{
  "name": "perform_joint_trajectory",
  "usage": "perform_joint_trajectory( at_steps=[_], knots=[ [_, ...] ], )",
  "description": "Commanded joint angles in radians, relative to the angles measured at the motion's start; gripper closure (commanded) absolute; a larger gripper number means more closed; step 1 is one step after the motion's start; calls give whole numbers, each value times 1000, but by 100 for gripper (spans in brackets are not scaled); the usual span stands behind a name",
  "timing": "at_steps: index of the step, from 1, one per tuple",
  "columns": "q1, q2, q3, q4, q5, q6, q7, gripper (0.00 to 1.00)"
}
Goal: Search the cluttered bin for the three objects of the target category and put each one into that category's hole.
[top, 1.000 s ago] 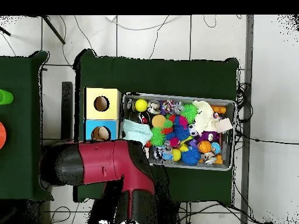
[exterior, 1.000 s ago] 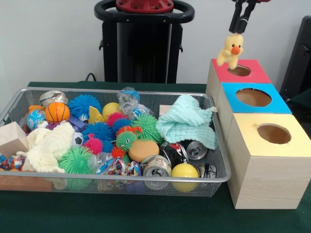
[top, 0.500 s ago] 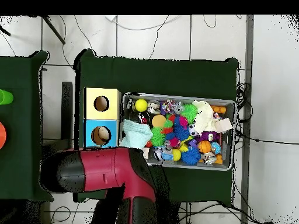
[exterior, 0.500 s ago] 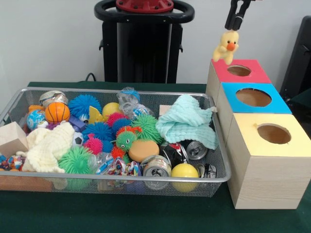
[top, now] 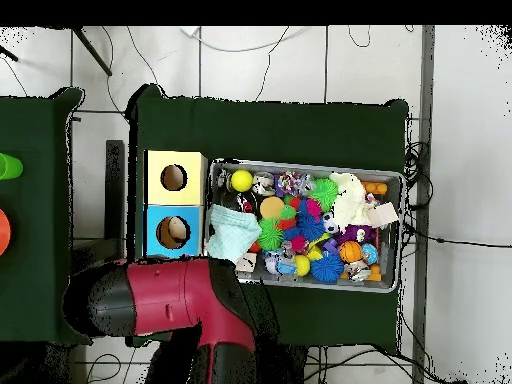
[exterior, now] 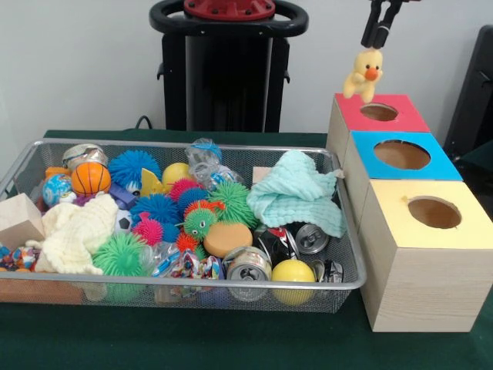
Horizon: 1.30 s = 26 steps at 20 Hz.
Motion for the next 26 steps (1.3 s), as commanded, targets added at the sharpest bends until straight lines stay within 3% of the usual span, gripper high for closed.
perform_joint_trajectory(
  at_steps=[1,26],
  knots=[
    [52,71,-31,53,-72,-43,236,100],
    [181,122,-118,111,8,-169,281,100]
  ],
)
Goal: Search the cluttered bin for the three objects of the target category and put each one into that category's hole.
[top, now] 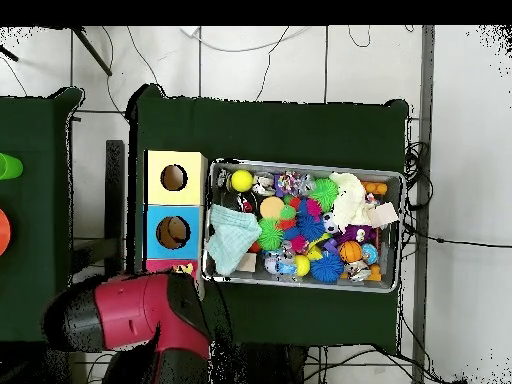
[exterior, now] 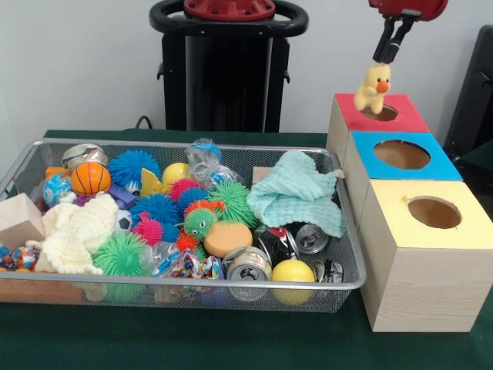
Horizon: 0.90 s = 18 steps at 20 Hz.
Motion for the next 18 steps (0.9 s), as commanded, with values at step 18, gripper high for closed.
perform_joint_trajectory(
  at_steps=[18],
  knots=[
    [110,58,-64,123,51,-127,330,100]
  ],
)
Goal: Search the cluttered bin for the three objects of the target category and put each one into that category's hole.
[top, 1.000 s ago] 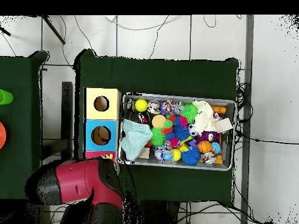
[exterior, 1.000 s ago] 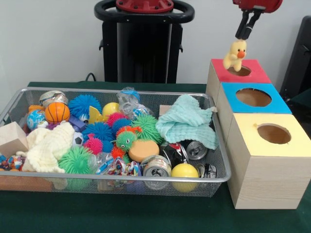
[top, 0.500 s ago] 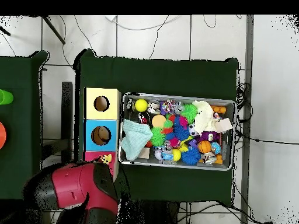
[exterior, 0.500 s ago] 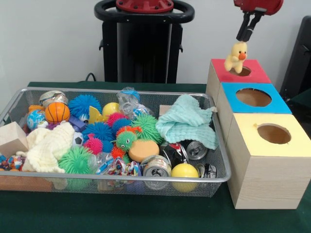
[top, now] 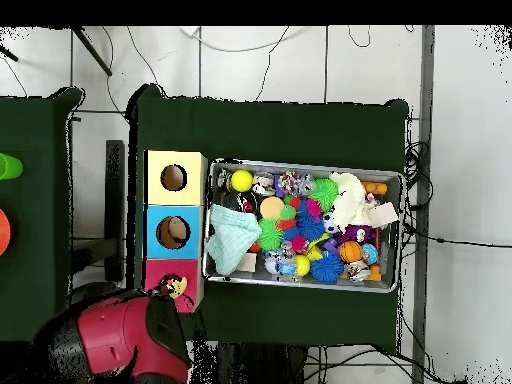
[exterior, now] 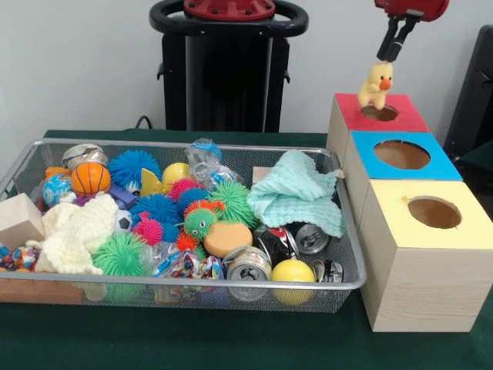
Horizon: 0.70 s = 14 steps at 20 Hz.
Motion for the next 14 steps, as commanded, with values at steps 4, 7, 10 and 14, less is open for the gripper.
perform_joint_trajectory(
  at_steps=[4,7,10,14],
  knots=[
    [-1,62,0,81,35,-93,307,100],
    [2,72,1,82,28,-102,312,100],
    [0,74,4,72,22,-77,301,100],
    [10,95,-1,45,18,-51,307,100]
  ],
)
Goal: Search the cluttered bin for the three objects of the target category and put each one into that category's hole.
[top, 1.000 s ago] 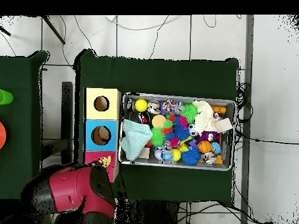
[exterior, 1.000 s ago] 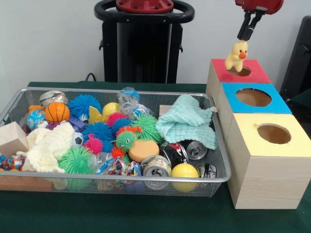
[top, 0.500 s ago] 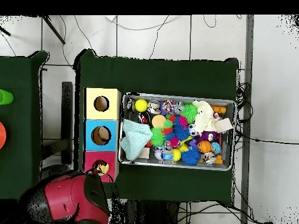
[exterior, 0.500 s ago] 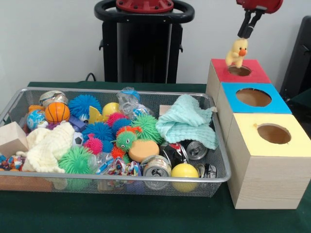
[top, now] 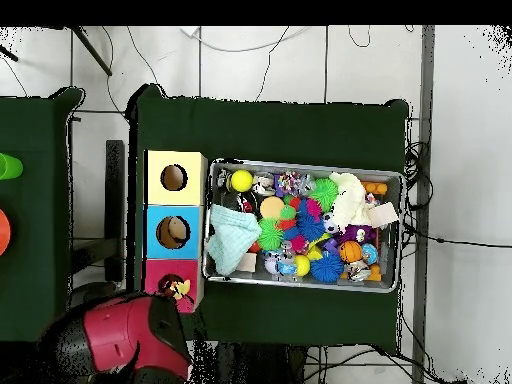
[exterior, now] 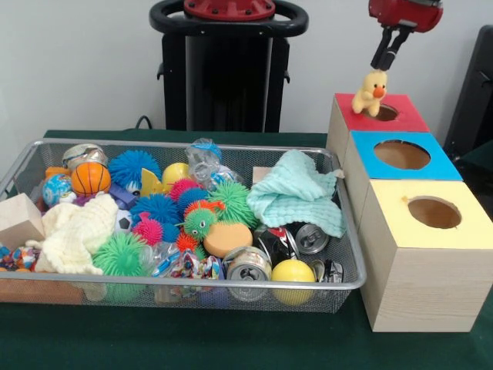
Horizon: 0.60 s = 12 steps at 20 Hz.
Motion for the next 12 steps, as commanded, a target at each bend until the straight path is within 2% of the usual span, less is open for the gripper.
perform_joint_trajectory(
  at_steps=[1,12],
  knots=[
    [-1,52,11,41,17,-27,248,100],
    [38,59,-13,40,14,-30,265,100]
  ],
)
